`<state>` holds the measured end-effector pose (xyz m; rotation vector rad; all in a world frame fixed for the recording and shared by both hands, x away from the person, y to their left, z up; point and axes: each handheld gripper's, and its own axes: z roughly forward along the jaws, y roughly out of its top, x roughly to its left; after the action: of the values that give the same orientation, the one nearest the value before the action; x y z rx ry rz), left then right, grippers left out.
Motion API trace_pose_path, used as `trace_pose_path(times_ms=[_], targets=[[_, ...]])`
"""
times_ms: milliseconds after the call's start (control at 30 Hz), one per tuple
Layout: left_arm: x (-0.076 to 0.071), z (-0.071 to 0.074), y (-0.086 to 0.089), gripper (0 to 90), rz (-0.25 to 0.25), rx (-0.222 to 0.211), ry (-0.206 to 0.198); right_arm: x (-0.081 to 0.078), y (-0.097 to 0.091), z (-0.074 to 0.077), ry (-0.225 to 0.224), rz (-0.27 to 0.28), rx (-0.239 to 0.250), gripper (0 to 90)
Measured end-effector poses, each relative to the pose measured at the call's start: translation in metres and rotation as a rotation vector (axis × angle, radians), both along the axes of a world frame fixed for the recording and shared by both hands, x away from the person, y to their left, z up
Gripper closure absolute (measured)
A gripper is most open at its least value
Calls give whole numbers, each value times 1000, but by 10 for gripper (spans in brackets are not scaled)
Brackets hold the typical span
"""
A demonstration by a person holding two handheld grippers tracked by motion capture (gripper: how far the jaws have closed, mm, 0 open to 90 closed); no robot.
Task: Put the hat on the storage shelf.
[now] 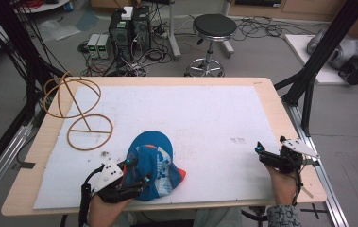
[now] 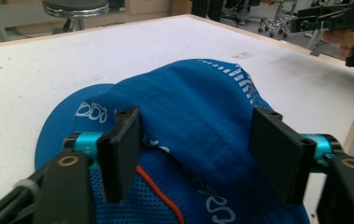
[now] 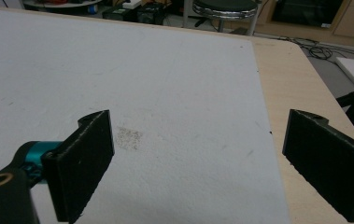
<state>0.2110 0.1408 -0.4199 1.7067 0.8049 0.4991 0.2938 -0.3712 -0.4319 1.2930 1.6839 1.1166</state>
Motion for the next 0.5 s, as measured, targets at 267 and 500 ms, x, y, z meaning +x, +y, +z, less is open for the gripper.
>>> trace_pose_path(times_ms=[267,500], targets=[[3,-1,-1,508,-23,6,3,-1,0,0,2,-4,-4,79],[3,0,0,746,-53,5,-36,-1,-3,0,0,-10,0,80]])
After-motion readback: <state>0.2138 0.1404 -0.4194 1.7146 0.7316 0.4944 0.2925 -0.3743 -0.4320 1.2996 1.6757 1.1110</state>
